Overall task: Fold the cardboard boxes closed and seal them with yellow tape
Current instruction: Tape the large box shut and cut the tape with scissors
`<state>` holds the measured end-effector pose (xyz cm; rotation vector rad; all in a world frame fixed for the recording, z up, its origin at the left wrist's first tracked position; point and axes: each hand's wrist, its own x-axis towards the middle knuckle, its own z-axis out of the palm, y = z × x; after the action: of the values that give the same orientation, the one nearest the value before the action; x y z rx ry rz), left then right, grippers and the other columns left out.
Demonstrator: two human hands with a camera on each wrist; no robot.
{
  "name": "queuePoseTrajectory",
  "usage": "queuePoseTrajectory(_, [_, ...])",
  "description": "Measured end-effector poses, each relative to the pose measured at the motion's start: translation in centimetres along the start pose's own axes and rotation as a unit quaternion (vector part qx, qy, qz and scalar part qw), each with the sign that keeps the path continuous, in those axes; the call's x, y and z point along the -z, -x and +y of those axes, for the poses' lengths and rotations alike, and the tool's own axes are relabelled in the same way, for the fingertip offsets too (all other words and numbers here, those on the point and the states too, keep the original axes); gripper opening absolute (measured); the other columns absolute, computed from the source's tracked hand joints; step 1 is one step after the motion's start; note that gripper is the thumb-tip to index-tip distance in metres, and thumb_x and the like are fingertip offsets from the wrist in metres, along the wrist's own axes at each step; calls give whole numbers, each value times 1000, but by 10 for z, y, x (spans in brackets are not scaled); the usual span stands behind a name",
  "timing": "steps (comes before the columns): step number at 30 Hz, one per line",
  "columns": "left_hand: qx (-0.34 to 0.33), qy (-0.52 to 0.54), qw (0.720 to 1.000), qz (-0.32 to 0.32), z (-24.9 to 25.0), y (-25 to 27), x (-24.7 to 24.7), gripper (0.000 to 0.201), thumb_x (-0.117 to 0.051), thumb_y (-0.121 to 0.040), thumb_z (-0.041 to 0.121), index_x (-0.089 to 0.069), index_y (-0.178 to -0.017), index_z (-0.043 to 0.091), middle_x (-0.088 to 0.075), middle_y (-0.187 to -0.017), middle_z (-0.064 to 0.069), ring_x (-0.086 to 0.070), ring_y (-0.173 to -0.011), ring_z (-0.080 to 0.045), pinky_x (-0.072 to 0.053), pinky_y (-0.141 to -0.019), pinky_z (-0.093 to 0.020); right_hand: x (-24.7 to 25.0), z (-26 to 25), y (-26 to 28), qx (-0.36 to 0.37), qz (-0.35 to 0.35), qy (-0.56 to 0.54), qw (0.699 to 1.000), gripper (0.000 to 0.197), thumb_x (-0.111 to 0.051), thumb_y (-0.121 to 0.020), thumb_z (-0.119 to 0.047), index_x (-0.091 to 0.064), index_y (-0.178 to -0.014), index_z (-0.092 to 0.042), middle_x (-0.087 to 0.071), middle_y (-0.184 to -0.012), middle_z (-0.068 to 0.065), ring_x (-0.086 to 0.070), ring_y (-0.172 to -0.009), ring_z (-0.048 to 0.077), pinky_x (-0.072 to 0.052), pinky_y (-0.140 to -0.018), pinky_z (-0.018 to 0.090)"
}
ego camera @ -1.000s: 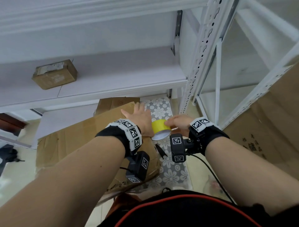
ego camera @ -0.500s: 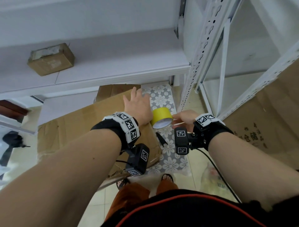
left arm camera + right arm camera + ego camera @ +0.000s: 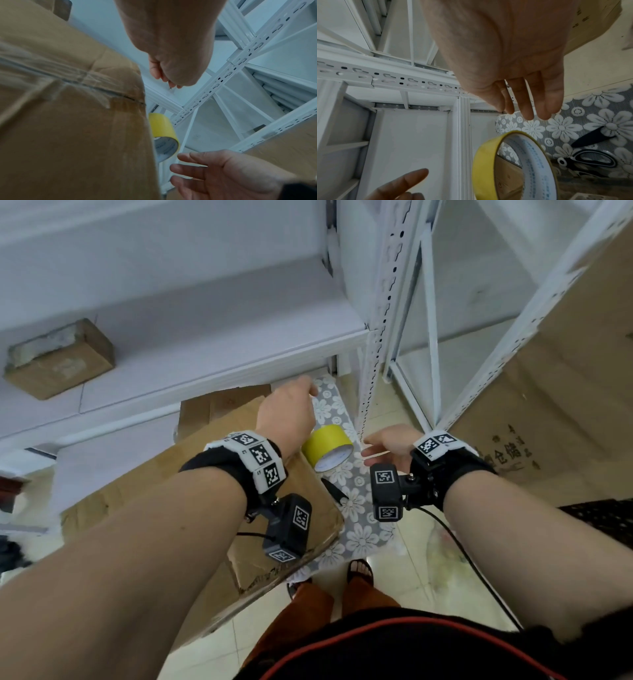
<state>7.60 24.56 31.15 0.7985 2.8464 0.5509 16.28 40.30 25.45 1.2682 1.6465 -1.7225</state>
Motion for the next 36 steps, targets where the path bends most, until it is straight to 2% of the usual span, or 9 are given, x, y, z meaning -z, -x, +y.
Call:
queuePoseTrajectory(7, [-5,58,997,-59,11,-10,-11,29,-44,-93,6,-65,-110,16,-67,-108,-10,-60,-101,-31,-47,-84,-36,13,2,5,14,-7,-1,1000,14,-47,-98,-8,-54,-107,0,-60,-79,10,-59,-64,22,-45,-50,29])
queuePoseTrajectory(13, [73,119,988,-62,54,-5,-20,27,-46,-93,7,-68,-107,16,-67,-108,-9,-62,-99,-27,-48,-83,-30,51,-1,6,49,-42,44,997,26,-48,-97,-8,-52,-120,5,-62,-85,13,-61,-72,25,-55,-77,38])
queuePoseTrajectory(16, [125,202,970,-55,80,0,-31,25,-48,-93,1,-68,-105,11,-67,-101,-10,-63,-88,-22,-49,-78,-27,72,0,9,59,-67,66,994,28,-50,-97,-9,-53,-122,3,-63,-93,14,-63,-83,28,-55,-85,39])
queuePoseTrajectory(18, [173,304,936,-34,100,6,-39,21,-51,-91,-3,-68,-101,7,-65,-86,-10,-59,-71,-18,-50,-67,-27,85,3,10,69,-91,82,990,29,-49,-97,-10,-52,-123,3,-63,-99,15,-63,-83,27,-55,-82,37])
queuePoseTrajectory(21, [249,454,855,-23,123,17,-53,17,-55,-90,-7,-64,-92,7,-58,-72,-5,-51,-54,-10,-43,-48,-16,99,8,11,78,-124,107,983,29,-48,-98,-11,-52,-124,1,-63,-106,16,-64,-88,28,-53,-89,37])
queuePoseTrajectory(25, [361,583,724,-71,127,37,-83,16,-53,-93,-2,-61,-89,11,-58,-72,-1,-52,-59,-8,-45,-48,-15,112,15,6,97,-166,138,972,27,-47,-98,-7,-53,-124,-1,-62,-110,15,-62,-92,27,-52,-82,34])
queuePoseTrajectory(28, [413,619,659,-109,122,54,-116,11,-55,-96,4,-62,-91,12,-59,-73,0,-54,-59,-7,-48,-48,-14,115,20,-4,106,-209,158,959,28,-49,-96,-1,-53,-123,-5,-62,-116,14,-63,-93,24,-53,-73,30])
queuePoseTrajectory(31, [471,624,619,-74,113,57,-148,15,-53,-96,2,-61,-86,10,-59,-65,-2,-55,-48,-7,-47,-47,-16,111,26,-20,98,-235,176,951,27,-51,-94,1,-54,-119,-8,-64,-113,11,-63,-97,24,-53,-81,31])
queuePoseTrajectory(36, [548,576,607,-8,83,52,-196,21,-50,-95,1,-52,-76,10,-50,-67,-4,-46,-54,-12,-41,-51,-21,98,27,-56,106,-255,218,936,27,-55,-92,1,-58,-117,-9,-67,-110,9,-65,-97,24,-55,-84,33])
